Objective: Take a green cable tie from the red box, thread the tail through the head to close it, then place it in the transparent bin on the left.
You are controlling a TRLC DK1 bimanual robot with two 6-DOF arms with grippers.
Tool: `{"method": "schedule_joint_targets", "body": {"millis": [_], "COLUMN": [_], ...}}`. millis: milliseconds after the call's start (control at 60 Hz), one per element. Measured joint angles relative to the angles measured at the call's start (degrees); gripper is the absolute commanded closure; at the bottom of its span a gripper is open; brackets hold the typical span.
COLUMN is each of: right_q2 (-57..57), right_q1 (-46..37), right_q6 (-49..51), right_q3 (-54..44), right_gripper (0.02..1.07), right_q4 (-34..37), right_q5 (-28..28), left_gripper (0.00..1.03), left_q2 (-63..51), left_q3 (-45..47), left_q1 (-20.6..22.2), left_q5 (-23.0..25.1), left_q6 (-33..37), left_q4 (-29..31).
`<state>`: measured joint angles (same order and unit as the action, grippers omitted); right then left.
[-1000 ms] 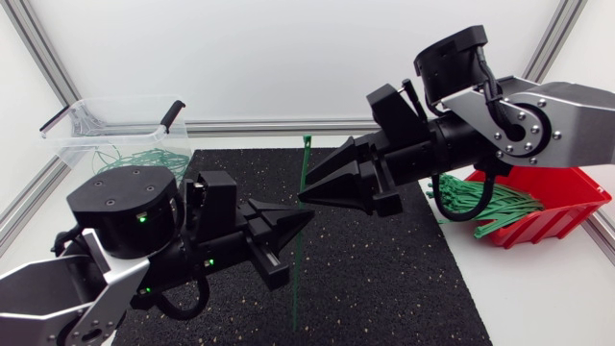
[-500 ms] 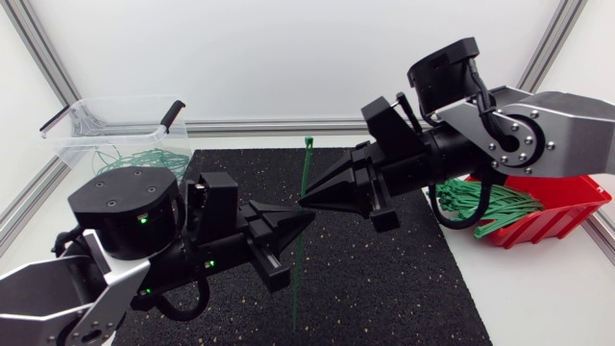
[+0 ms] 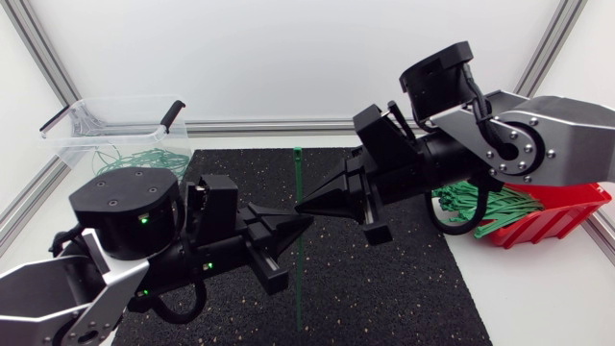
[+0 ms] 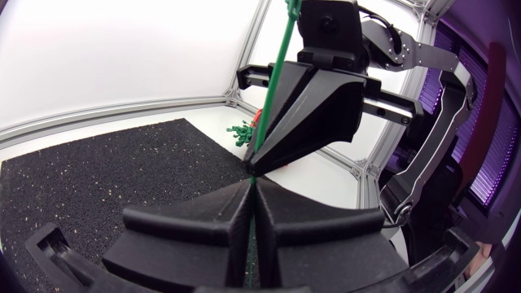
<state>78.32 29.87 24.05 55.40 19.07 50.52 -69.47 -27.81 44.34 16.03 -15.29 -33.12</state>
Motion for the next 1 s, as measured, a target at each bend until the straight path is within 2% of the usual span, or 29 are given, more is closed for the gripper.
{"method": "schedule_joint_targets", "body": {"millis": [150, 283, 467, 617, 700, 833, 1000], "right_q2": [-0.1, -0.1, -0.1, -0.1, 0.2, 1.6, 3.1], "right_q1": [-0.9, -3.9, -6.1, -6.3, -6.3, -5.9, -2.9], "right_q6": [-0.5, -1.5, -1.7, -2.3, -3.3, -5.6, -7.1], "right_q3": [0.0, 0.2, 0.9, 1.4, 2.5, 5.0, 6.9], "right_gripper": [1.01, 1.01, 1.01, 1.01, 1.01, 1.01, 1.01], "right_q4": [-0.1, 0.0, 1.9, 6.3, 9.3, 12.6, 15.6], "right_q5": [-1.3, -2.0, -2.4, -2.4, -2.3, -1.0, -0.9], "left_gripper": [0.60, 0.41, 0.40, 0.40, 0.40, 0.40, 0.40], "left_q2": [2.1, 5.8, 7.6, 7.6, 7.6, 7.6, 7.5], "left_q3": [0.0, -0.1, -1.0, -2.4, -3.8, -5.4, -7.8], "left_q1": [-1.4, -4.3, -10.6, -16.7, -19.8, -21.8, -24.1], "left_q5": [0.7, 3.0, 8.5, 16.0, 20.6, 25.2, 31.0], "left_q6": [0.0, 0.3, 0.5, -0.4, -3.7, -8.4, -10.3], "left_q4": [3.6, 7.6, 10.5, 11.4, 11.9, 12.8, 15.4]}}
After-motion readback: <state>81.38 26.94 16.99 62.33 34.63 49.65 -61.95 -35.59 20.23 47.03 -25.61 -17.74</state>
